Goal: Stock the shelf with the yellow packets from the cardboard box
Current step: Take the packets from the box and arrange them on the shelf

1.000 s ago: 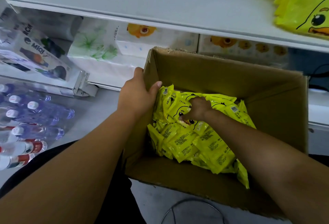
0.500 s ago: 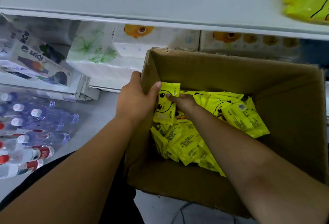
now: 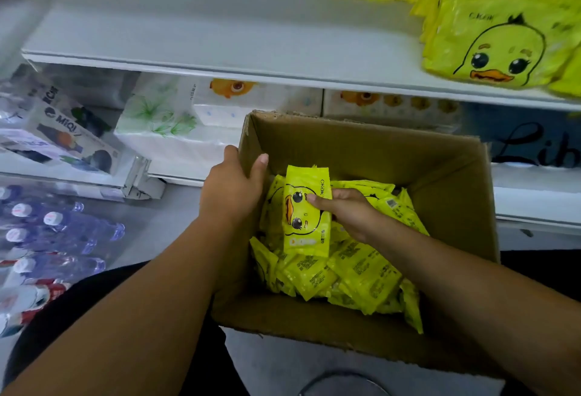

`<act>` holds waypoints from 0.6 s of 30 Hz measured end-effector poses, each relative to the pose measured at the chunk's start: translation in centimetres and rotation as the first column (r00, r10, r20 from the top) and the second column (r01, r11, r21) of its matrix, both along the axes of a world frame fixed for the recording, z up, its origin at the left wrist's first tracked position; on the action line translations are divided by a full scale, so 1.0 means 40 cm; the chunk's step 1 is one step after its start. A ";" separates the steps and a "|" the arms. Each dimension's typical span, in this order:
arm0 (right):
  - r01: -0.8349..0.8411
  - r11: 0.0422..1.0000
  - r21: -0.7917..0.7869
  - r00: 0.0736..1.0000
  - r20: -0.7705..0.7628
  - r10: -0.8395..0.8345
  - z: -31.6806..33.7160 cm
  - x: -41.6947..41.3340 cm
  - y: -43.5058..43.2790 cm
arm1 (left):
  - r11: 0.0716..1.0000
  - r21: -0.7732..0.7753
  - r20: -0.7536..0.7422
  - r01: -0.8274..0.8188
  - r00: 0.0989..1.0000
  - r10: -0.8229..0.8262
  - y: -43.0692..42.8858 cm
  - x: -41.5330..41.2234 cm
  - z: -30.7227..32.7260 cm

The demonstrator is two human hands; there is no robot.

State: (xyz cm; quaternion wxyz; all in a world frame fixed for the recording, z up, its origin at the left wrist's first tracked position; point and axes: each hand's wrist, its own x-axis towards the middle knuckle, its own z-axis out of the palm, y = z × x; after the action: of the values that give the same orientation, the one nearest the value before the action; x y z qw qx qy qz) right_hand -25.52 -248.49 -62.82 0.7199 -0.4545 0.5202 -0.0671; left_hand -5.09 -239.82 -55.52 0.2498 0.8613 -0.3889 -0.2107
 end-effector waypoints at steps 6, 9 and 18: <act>-0.132 0.987 -0.094 0.987 0.083 0.140 0.241 -0.110 -0.006 | 0.958 -0.262 0.278 0.115 0.960 -0.040 0.021 -0.061 0.042; -0.118 0.986 -0.120 0.976 0.168 0.137 0.357 -0.152 -0.020 | 0.857 -0.496 0.074 0.142 0.990 -0.121 0.002 -0.123 0.093; 0.006 0.983 -0.184 0.961 0.272 0.045 0.497 -0.219 -0.042 | 0.925 -0.378 -0.904 -0.019 0.225 -0.365 -0.036 -0.254 0.296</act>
State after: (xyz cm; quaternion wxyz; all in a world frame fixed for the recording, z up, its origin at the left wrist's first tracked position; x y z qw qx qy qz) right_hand -34.27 -250.18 -42.96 0.7410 -0.5103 0.4020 -0.1700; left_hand -15.24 -241.26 -43.70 0.5410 0.4483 -0.2754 -0.6562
